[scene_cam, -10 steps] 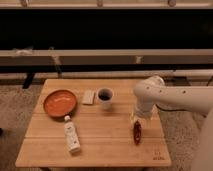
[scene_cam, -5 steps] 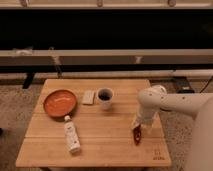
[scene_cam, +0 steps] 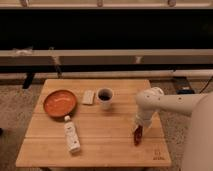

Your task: Place the pepper in the ceramic bowl

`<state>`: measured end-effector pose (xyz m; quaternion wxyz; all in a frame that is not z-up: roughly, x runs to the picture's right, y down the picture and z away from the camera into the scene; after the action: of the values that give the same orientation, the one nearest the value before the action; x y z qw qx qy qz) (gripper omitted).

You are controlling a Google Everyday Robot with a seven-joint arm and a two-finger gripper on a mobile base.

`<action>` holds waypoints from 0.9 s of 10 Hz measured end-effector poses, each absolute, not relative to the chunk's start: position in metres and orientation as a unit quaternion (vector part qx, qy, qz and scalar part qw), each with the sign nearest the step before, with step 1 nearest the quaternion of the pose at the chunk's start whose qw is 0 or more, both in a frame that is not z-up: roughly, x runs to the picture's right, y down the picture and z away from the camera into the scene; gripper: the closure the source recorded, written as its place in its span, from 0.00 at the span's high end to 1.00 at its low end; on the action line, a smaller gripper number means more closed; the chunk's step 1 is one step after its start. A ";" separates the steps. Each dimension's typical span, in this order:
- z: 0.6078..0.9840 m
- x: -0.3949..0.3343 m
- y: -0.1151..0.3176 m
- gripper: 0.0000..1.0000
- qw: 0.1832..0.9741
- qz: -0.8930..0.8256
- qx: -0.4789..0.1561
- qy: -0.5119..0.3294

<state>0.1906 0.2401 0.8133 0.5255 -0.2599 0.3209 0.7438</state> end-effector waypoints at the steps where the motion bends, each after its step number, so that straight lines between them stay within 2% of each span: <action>1: 0.811 0.189 0.240 0.17 0.524 0.744 -0.258 0.324; 2: 0.806 0.185 0.234 0.07 0.527 0.742 -0.255 0.325; 3: 0.801 0.180 0.227 0.02 0.532 0.740 -0.253 0.325; 5: 0.787 0.156 0.197 0.00 0.551 0.727 -0.249 0.325; 9: 0.782 0.095 0.153 0.00 0.591 0.695 -0.262 0.314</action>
<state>0.0948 0.1534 0.7816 0.5912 -0.2617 0.3139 0.6954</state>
